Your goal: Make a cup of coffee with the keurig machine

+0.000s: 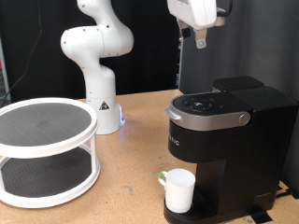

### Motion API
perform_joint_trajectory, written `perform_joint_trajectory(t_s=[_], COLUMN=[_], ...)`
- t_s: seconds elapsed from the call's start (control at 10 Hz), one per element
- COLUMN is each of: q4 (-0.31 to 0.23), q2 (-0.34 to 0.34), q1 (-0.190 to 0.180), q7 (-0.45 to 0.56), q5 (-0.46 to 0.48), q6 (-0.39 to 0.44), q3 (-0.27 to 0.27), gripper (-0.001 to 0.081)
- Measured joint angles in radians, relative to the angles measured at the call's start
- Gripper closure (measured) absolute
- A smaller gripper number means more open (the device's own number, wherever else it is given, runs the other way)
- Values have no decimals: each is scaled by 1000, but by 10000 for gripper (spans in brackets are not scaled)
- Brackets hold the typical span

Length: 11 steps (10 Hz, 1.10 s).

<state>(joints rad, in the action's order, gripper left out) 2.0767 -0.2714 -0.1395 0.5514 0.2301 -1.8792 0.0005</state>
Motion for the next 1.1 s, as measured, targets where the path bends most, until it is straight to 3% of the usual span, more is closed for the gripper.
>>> perform_joint_trajectory(t_s=[0.7,1.1], q4=[-73,-78], q2=[95,132], q1=[0,0], q7=[-50,-53], q5=[6,3], q6=[-29,-32], q3=[0,3], gripper=[1,1])
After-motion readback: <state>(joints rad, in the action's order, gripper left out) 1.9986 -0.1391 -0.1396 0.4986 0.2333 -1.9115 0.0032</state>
